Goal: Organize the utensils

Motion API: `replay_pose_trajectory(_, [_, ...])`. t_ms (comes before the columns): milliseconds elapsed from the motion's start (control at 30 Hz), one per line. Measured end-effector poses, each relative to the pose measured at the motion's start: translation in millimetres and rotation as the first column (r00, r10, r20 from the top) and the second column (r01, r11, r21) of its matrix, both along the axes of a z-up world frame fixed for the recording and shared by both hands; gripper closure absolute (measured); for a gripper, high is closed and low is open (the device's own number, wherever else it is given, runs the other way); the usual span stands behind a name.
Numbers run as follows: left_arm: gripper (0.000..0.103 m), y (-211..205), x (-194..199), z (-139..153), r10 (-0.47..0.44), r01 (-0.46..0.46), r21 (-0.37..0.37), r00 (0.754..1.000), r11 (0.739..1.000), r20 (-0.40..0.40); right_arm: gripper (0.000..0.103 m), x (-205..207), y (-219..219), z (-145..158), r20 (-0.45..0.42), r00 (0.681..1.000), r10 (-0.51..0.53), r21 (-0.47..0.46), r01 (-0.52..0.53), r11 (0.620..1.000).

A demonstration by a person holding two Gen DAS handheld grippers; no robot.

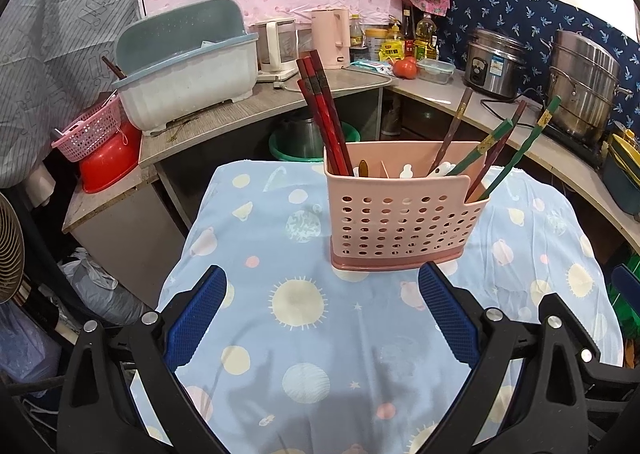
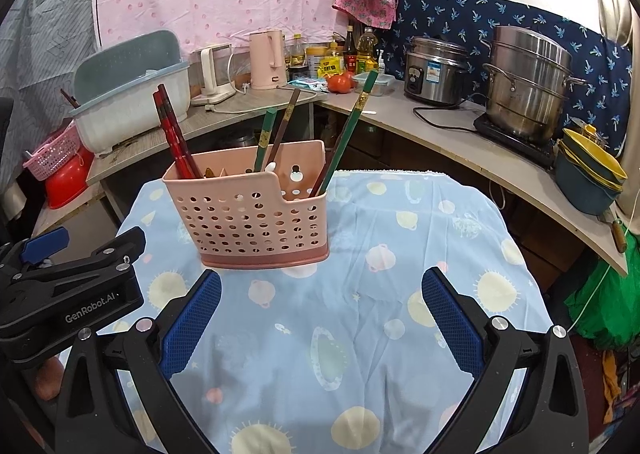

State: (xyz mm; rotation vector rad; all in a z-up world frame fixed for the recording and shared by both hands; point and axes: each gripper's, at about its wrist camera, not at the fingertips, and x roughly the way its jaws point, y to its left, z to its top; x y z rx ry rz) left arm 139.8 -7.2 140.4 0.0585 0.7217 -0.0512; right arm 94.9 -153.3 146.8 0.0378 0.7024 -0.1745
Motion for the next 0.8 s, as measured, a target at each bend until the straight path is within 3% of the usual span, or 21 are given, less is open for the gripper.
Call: replay_pose_trajectory(800, [0.011, -0.6, -0.9, 5.0, -0.001, 0.001, 0.010, 1.000, 1.000, 0.008, 0.006, -3.0, -1.2, 1.5, 0.006, 1.000, -0.008, -0.008, 0.008, 1.000])
